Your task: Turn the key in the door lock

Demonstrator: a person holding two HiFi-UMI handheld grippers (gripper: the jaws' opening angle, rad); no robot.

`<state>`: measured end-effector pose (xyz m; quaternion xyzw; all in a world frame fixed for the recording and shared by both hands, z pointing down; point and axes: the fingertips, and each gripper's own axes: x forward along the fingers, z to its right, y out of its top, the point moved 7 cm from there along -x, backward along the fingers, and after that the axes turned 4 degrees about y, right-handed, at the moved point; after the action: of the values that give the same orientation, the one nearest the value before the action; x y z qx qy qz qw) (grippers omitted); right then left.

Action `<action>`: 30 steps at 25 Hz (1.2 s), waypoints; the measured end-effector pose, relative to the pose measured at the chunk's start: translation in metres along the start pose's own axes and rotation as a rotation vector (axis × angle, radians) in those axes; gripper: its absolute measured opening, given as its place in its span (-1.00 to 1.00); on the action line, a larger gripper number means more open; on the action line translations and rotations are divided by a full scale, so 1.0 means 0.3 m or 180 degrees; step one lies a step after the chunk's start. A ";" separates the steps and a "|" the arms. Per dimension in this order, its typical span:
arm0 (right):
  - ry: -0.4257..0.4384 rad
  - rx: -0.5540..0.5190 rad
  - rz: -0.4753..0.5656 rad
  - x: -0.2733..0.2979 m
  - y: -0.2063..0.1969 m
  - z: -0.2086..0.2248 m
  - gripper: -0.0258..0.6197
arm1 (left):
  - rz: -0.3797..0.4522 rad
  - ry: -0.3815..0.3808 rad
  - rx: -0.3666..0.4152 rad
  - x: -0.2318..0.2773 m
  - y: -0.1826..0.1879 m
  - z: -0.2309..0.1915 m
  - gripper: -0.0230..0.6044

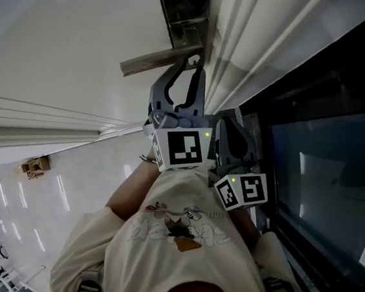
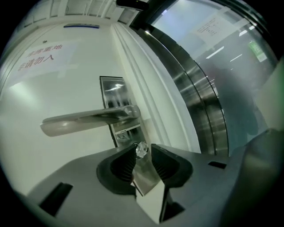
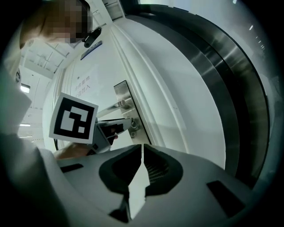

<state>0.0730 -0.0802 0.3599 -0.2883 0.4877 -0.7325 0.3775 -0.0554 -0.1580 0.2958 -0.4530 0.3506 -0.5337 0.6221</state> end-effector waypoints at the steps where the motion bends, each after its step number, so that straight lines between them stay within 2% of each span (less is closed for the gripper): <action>1: 0.0004 0.0000 -0.0005 -0.003 0.001 0.005 -0.89 | -0.0028 0.0010 -0.0002 0.012 -0.001 -0.002 -0.60; 6: 0.0037 -0.0012 -0.0044 -0.009 0.005 0.025 -0.89 | -0.0076 0.0090 -0.0030 0.045 0.009 -0.012 -0.55; 11: 0.0068 0.0031 -0.0058 -0.008 0.007 0.031 -0.89 | -0.0041 0.0181 -0.0165 0.045 0.011 -0.003 -0.70; 15: 0.0109 0.0029 -0.0063 0.000 0.010 0.035 -0.89 | -0.0007 0.0238 -0.0407 0.045 0.007 0.000 -0.72; 19: 0.0113 0.0036 -0.0082 0.002 0.012 0.040 -0.89 | 0.0002 0.0237 -0.0944 0.045 0.001 -0.003 -0.77; 24: 0.0105 0.0040 -0.0092 -0.002 0.011 0.045 -0.89 | 0.0009 0.0197 -0.1438 0.043 -0.010 -0.009 -0.78; 30: 0.0061 0.0049 -0.0088 -0.013 0.011 0.044 -0.89 | 0.0093 0.0042 -0.2646 0.042 -0.037 -0.023 -0.78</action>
<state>0.0865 -0.0844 0.3613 -0.2851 0.4816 -0.7441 0.3648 -0.0634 -0.1718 0.3046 -0.6571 0.5466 -0.3407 0.3915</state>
